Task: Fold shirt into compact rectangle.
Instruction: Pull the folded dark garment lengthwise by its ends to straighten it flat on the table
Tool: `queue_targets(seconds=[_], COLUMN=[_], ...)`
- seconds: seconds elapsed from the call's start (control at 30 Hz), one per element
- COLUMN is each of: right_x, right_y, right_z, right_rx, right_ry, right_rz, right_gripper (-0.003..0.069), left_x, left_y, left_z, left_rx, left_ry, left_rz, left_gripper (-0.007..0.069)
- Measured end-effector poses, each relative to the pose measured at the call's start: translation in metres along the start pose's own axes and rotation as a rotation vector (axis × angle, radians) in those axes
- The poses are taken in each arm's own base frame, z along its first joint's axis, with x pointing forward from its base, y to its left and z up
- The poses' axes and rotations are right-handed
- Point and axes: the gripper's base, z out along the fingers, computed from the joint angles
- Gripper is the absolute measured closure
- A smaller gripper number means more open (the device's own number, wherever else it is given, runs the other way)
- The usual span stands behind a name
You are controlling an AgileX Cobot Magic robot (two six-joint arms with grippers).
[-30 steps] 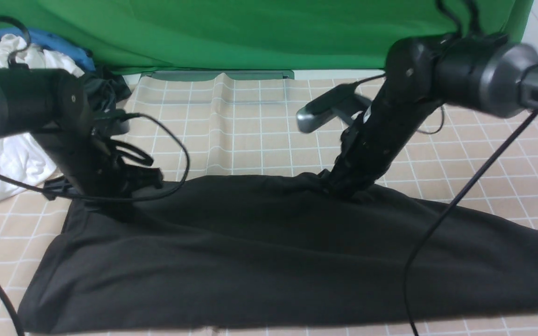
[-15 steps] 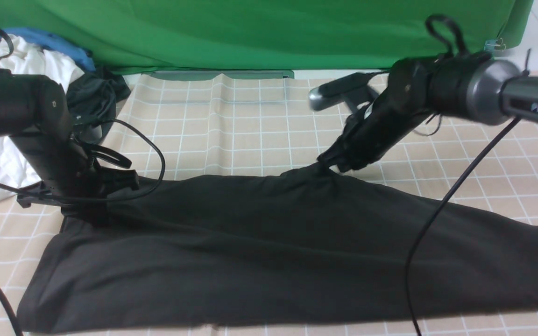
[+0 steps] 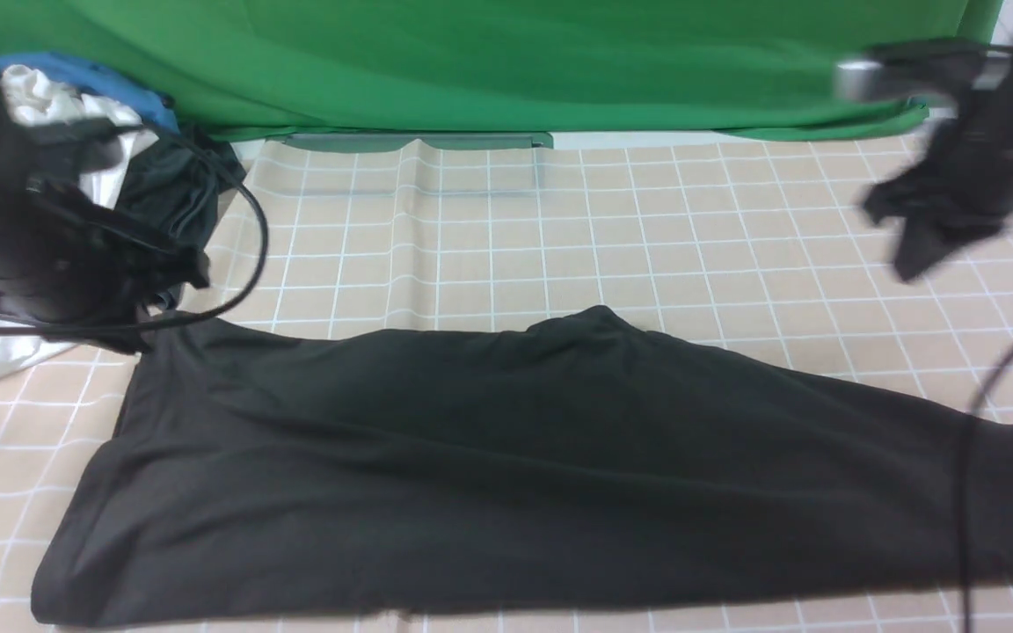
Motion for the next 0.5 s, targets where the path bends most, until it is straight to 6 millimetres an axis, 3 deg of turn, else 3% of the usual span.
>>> queue_targets(seconds=[0.1, 0.23, 0.27, 0.43, 0.5], right_x=[0.035, 0.061, 0.072, 0.091, 0.094], right_y=[-0.022, -0.03, -0.031, -0.034, -0.035], right_z=[-0.003, 0.006, 0.014, 0.052, 0.065], right_rx=[0.014, 0.022, 0.037, 0.052, 0.051], right_ry=[0.06, 0.099, 0.095, 0.101, 0.121], right_rz=[0.098, 0.152, 0.159, 0.198, 0.205], right_gripper=[0.0555, 0.0443, 0.0342, 0.0099, 0.0053], left_x=[0.028, 0.051, 0.062, 0.092, 0.098], left_y=[0.0, 0.001, 0.002, 0.005, 0.006], left_z=[-0.031, -0.038, -0.042, -0.044, -0.046], left_rx=[0.043, 0.059, 0.067, 0.075, 0.078], left_ry=[-0.053, -0.053, -0.055, -0.043, -0.047], left_rz=[-0.011, -0.009, -0.001, 0.0, 0.001], left_gripper=[0.0606, 0.0606, 0.0606, 0.0606, 0.0606])
